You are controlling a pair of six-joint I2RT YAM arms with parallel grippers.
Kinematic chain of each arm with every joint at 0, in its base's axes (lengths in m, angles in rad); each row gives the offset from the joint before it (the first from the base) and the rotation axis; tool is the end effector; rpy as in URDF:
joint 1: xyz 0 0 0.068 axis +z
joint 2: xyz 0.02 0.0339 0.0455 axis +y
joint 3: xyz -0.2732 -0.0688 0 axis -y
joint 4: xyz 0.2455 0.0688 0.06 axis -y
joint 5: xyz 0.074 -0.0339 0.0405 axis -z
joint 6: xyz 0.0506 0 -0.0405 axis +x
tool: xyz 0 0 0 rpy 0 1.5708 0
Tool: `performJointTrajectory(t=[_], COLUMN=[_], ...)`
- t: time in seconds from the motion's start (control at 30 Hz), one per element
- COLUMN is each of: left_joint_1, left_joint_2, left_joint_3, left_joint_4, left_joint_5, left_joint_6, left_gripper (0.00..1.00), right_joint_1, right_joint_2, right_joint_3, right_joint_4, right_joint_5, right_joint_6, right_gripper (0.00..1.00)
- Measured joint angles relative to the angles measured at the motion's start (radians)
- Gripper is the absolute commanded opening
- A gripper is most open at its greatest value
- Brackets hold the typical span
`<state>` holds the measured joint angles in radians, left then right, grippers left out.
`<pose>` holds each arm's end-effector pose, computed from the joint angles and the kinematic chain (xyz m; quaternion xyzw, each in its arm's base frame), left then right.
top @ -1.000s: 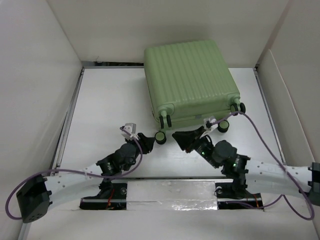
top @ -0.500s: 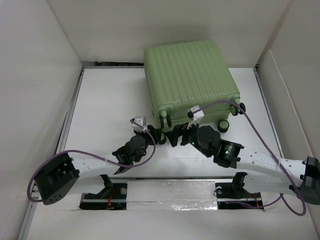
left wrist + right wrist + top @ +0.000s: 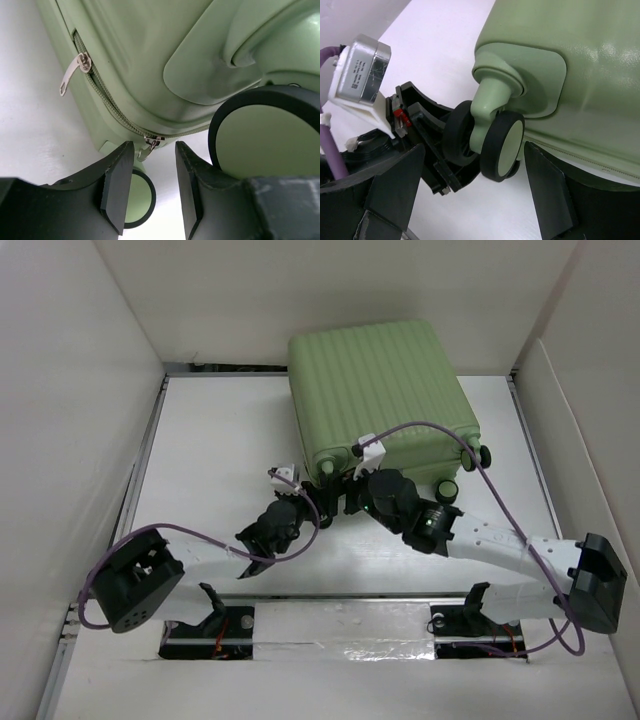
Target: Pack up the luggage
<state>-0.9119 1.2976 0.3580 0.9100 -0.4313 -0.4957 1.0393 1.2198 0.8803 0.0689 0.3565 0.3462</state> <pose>0.1756 -0.1922 0.2102 -0.0010 0.7165 -0.3233 0.6181 0.1645 0.2450 0.3124 -0.1652 0.7733 0.2718 0.5485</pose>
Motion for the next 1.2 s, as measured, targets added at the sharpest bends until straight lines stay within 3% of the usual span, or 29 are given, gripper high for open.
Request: performJointTrajectory(t=[0.3,0.47,0.67,0.77,0.8,0.97,1.07,1.2], left_joint_1=[0.012,0.016,0.025,0.026,0.026,0.028,0.029,0.029], left_joint_2=[0.031,0.061,0.092,0.102,0.103,0.107,0.107,0.093], left_joint_3=[0.010,0.010,0.010,0.011,0.011,0.016,0.016,0.016], left_joint_4=[0.016,0.052,0.092,0.097,0.098,0.103,0.102,0.084], left_joint_5=[-0.005,-0.027,-0.026,-0.024,-0.023,-0.019,-0.016,-0.017], left_joint_6=[0.003,0.003,0.006,0.010,0.013,0.017,0.018,0.020], left_gripper=[0.30,0.21,0.09,0.00,0.00,0.00,0.00,0.00], right_joint_1=[-0.031,-0.032,-0.039,-0.040,-0.042,-0.039,-0.039,-0.039], right_joint_2=[0.078,0.106,0.164,0.186,0.190,0.196,0.195,0.185], right_joint_3=[0.040,0.055,0.092,0.094,0.094,0.094,0.094,0.086], right_joint_4=[-0.003,0.002,-0.010,-0.017,-0.018,-0.029,-0.030,-0.030], right_joint_5=[-0.034,-0.033,-0.001,0.010,0.005,0.011,0.013,0.016], right_joint_6=[0.012,0.025,0.032,0.037,0.041,0.058,0.058,0.058], right_gripper=[0.81,0.73,0.74,0.63,0.46,0.08,0.00,0.00])
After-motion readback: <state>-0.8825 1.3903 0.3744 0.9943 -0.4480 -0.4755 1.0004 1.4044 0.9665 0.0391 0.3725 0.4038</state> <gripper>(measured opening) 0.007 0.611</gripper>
